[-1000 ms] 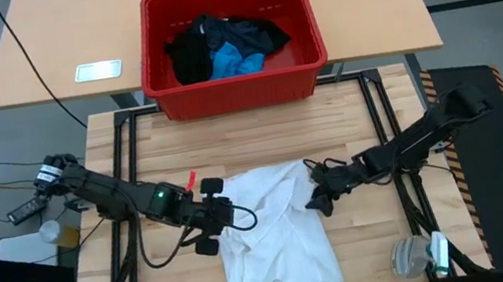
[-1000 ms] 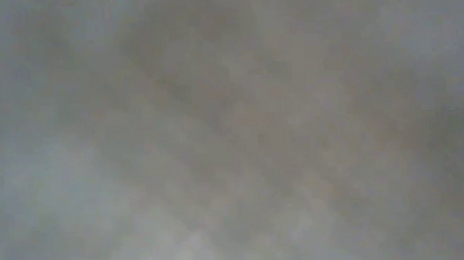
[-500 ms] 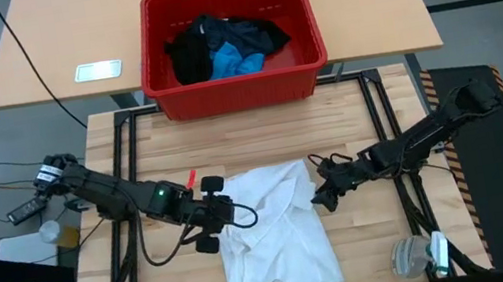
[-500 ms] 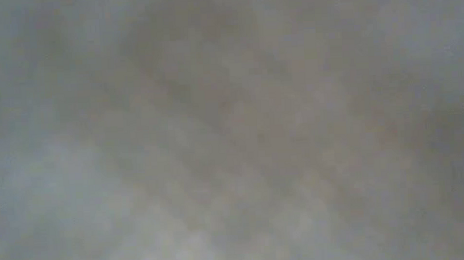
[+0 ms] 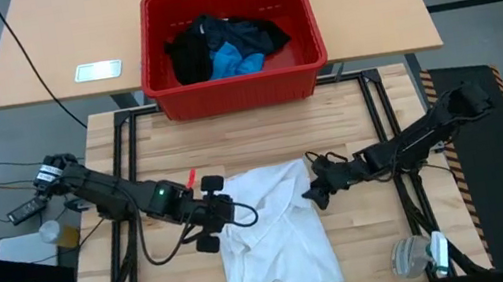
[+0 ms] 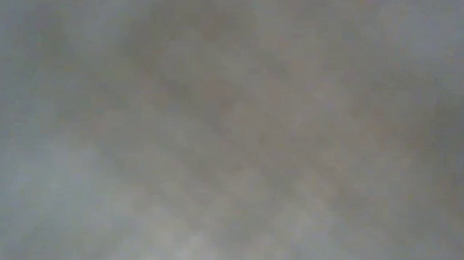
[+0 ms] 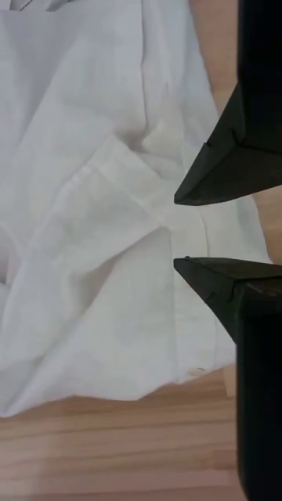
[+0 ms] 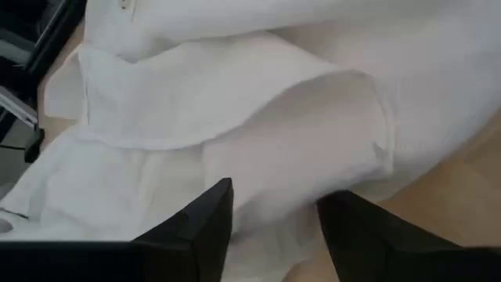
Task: Fold laundry
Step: Fold the white polo
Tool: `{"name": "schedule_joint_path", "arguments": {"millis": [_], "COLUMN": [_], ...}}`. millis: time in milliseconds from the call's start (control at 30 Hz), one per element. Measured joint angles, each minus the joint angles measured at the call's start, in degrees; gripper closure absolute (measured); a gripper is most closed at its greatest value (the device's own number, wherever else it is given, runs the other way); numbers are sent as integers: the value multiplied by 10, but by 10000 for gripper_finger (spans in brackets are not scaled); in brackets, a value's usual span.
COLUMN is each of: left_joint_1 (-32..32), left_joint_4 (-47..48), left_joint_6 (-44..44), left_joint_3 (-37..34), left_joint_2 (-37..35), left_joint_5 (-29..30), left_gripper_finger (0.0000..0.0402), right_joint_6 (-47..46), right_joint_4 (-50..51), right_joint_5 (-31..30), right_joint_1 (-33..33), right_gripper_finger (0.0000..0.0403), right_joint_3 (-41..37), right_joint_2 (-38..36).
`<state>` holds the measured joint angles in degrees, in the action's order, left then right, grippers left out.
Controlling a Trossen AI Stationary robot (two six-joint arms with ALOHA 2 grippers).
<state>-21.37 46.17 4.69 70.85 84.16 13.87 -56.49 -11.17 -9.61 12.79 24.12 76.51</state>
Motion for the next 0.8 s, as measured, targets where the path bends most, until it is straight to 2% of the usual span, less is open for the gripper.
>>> {"name": "schedule_joint_path", "arguments": {"millis": [133,333,467,533,633,800], "left_joint_1": [0,0,2,3,4,4], "left_joint_4": [0,3,5,5,5,7], "left_joint_6": [0,0,-5,-9,-9,-10], "left_joint_3": [0,0,0,0,0,0], "left_joint_2": [0,0,0,0,0,0], "left_joint_5": [0,0,0,0,0,0], "left_gripper_finger": [281,281,281,281,281,281], "right_joint_6": [12,68,161,247,361,434], "right_joint_4": [15,8,12,25,35,39], "right_joint_5": [-28,-25,-59,-85,-83,-87], "right_joint_1": [-2,-3,-1,5,22,71], "right_gripper_finger": [272,386,386,387,390,385], "right_joint_3": [0,0,3,7,10,10], "right_joint_2": [13,14,-23,-44,-66,-80]}}
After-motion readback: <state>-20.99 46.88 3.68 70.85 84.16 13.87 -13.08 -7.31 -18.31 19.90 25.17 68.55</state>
